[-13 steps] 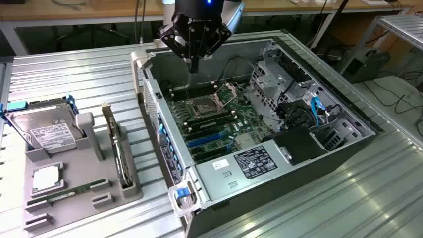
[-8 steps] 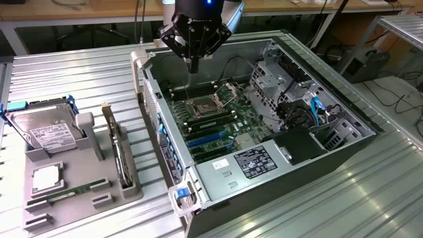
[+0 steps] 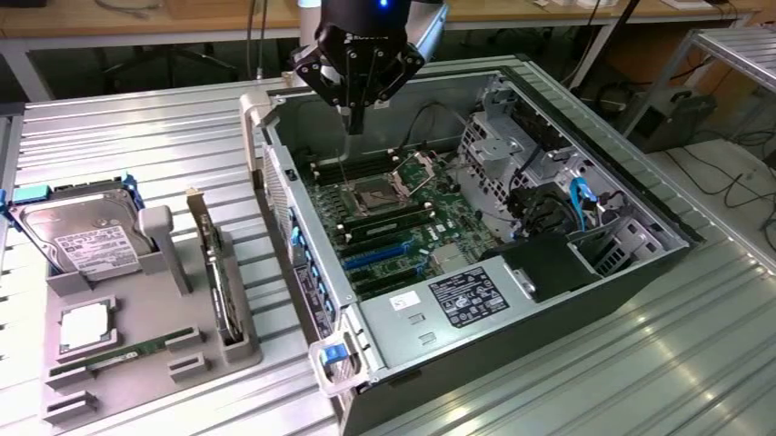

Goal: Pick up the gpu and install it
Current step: 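Reach for the gpu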

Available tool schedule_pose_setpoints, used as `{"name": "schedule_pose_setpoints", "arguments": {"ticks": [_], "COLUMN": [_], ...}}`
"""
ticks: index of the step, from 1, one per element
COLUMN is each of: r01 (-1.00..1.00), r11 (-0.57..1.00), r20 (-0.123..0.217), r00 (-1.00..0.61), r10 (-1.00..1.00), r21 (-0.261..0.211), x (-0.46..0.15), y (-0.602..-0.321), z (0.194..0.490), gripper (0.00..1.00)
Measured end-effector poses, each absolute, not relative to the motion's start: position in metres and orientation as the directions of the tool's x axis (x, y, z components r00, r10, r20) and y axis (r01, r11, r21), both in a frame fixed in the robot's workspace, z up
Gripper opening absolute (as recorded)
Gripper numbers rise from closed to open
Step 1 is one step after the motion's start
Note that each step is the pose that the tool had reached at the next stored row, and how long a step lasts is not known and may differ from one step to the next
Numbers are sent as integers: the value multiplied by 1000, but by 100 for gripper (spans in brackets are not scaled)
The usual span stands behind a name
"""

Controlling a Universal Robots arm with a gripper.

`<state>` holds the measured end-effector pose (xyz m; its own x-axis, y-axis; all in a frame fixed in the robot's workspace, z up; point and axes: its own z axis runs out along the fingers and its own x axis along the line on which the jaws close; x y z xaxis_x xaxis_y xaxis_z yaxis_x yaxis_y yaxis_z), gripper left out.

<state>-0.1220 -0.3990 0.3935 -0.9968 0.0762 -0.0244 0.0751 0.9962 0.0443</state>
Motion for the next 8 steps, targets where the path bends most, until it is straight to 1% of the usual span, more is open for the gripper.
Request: {"name": "schedule_pose_setpoints", "arguments": {"ticks": [5, 8], "r01": [75, 75], "r11": [996, 996], "r20": [-24, -24], "r00": [-997, -997], "r10": [76, 76], "r21": [44, 44], "x": [-130, -147], "y": [-405, -413], "z": [394, 394], "gripper": [11, 11]}}
